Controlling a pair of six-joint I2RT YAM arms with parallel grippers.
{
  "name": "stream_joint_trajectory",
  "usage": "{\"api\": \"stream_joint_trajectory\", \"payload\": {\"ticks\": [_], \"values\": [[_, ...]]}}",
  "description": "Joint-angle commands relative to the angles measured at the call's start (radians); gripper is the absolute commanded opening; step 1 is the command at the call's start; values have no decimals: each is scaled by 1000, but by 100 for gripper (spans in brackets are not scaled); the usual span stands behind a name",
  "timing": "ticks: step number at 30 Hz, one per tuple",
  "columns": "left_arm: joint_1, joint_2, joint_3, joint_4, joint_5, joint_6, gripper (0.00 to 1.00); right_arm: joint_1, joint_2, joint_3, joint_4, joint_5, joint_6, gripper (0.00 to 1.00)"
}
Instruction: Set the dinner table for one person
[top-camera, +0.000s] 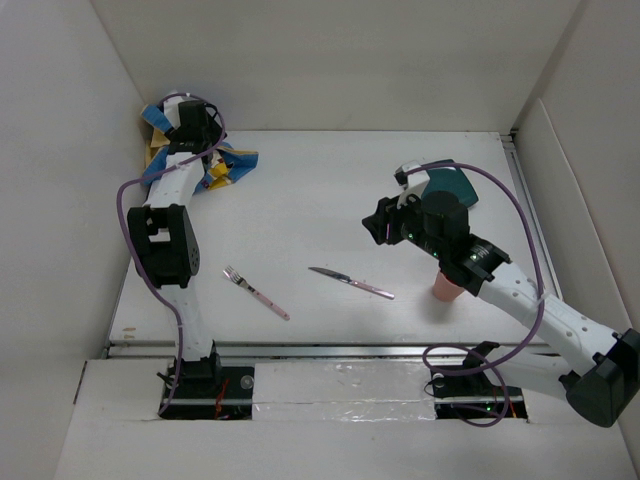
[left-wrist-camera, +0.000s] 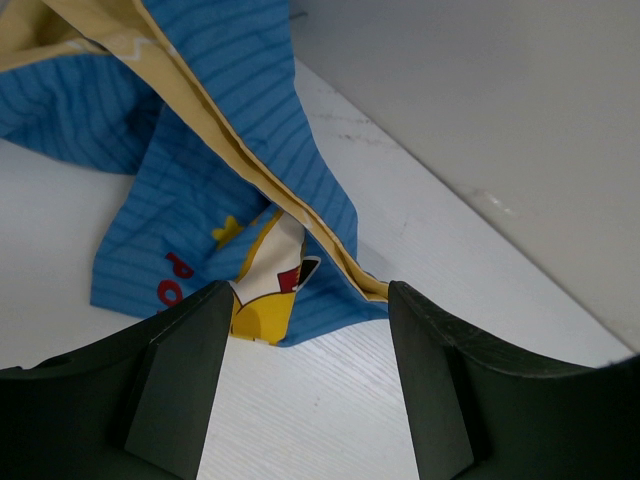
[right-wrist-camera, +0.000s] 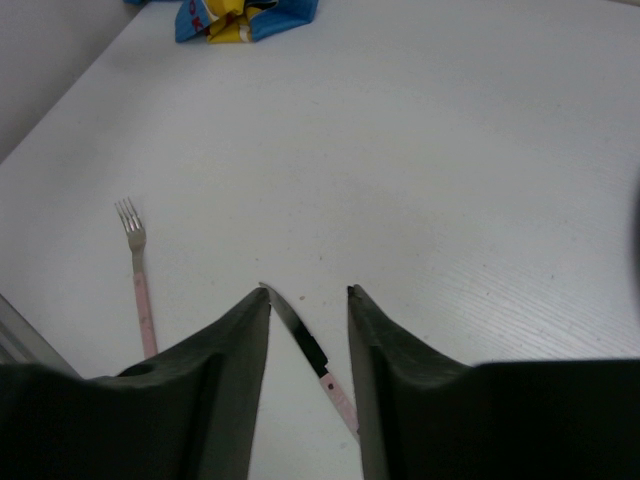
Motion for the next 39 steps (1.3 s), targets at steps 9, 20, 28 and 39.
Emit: {"api": "stream_joint_trajectory", "payload": {"ticks": [9,20,28,39], "values": [[-80,305,283,-39,-67,116,72,19,186,46,128,-78,-20,60],[-91,432,406,-25,-86,266,67,37,407,155,174,-158,-31,61],[-100,451,457,-60,63,245,42,38,421,181,168,-131,-35,60],[-176,399,380,-99,196,220,0,38,318,127,154,-81,-35,60]]}}
